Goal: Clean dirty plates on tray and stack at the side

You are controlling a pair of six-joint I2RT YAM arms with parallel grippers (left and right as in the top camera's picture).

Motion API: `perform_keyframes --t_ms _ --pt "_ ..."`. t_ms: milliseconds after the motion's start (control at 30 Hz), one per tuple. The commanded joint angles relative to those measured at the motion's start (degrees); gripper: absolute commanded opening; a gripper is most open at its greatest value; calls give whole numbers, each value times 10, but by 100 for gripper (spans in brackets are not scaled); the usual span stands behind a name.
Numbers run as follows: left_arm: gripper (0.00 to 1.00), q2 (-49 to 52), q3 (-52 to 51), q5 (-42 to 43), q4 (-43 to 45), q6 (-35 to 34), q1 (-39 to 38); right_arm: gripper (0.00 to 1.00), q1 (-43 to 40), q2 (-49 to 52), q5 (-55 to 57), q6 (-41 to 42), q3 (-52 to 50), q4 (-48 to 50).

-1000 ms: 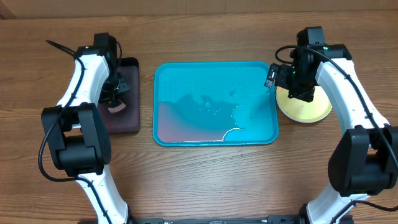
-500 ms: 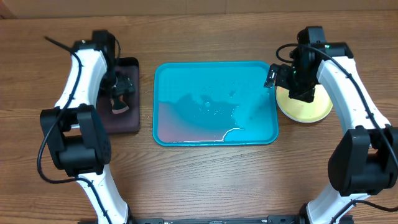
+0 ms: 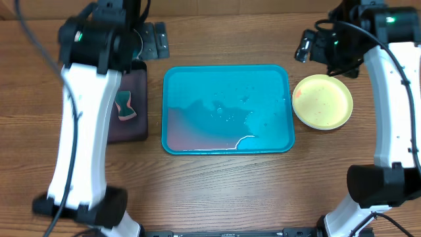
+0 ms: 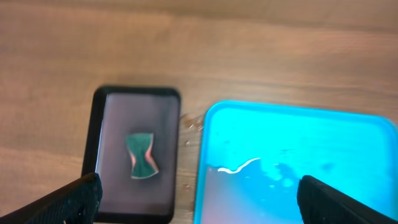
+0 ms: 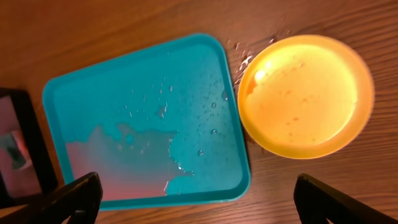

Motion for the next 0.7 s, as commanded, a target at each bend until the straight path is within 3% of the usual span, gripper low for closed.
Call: perform_keyframes --t_ms 0,200,367,467,667 --pt "100 -9 4 -3 -3 12 -11 100 1 -48 27 -11 55 -25" --pt "100 -4 3 14 -3 13 -18 100 7 -142 28 -10 60 -58" --pt "100 -4 3 14 -3 13 -18 100 23 -224 -34 -4 59 -58" --pt "100 -4 3 14 -3 13 -18 100 23 -248 -87 -4 59 -58" --pt "100 -4 3 14 -3 13 -18 100 22 -274 -80 -35 60 -58"
